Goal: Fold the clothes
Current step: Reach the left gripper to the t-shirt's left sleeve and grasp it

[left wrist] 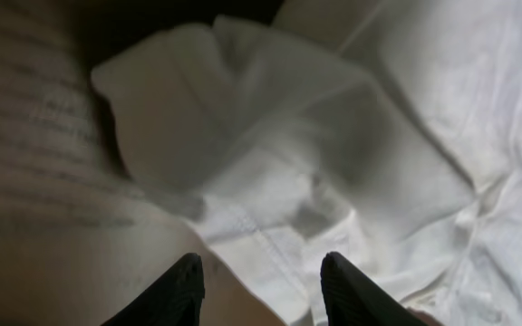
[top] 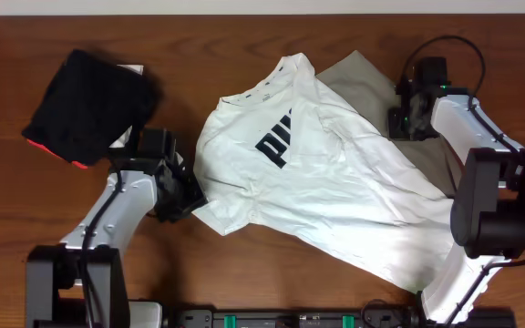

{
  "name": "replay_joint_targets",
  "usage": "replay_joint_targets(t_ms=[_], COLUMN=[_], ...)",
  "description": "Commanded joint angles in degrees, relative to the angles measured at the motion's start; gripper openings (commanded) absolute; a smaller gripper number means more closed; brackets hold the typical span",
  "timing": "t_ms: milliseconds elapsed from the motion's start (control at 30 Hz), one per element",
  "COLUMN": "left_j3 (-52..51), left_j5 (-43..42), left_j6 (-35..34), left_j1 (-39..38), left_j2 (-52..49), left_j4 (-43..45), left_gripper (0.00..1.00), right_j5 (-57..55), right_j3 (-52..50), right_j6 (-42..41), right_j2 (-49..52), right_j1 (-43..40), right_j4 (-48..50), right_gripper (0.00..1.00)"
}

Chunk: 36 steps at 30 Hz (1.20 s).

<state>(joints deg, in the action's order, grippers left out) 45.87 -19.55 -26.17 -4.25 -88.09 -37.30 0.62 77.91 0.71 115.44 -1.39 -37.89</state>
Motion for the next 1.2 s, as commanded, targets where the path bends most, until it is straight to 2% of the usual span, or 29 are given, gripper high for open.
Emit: replay_joint_targets(t_ms=[0, 167, 333, 833, 1167], left_j3=[-0.1, -0.5, -0.7, -2.5, -4.2], left_j5=[-0.3, 0.0, 7.1, 7.2, 7.2], left_j6=[-1.4, -1.5, -5.2, -9.8, -10.2], left_j1=[-1.6, -4.8, -7.2, -7.4, -7.4], left_j2=[0.0, 0.0, 0.0, 0.0, 0.0], left_j4=[1.3, 4.9, 4.6, 5.3, 8.1], left_gripper=[0.44, 0.46, 0.49, 0.48, 0.48], right_j5=[0.2, 0.2, 0.2, 0.2, 0.2], right_j3=[-0.2, -0.2, -0.2, -0.7, -0.8], right_j6=[0.7, 0.7, 0.7, 0.7, 0.7], right_j2=[0.1, 0.1, 0.1, 0.1, 0.1], right_j1=[-0.9, -0.9, -0.9, -0.9, -0.9], right_j4=[0.0, 0.0, 0.0, 0.0, 0.3], right_gripper=[0.03, 0.04, 0.05, 0.06, 0.06])
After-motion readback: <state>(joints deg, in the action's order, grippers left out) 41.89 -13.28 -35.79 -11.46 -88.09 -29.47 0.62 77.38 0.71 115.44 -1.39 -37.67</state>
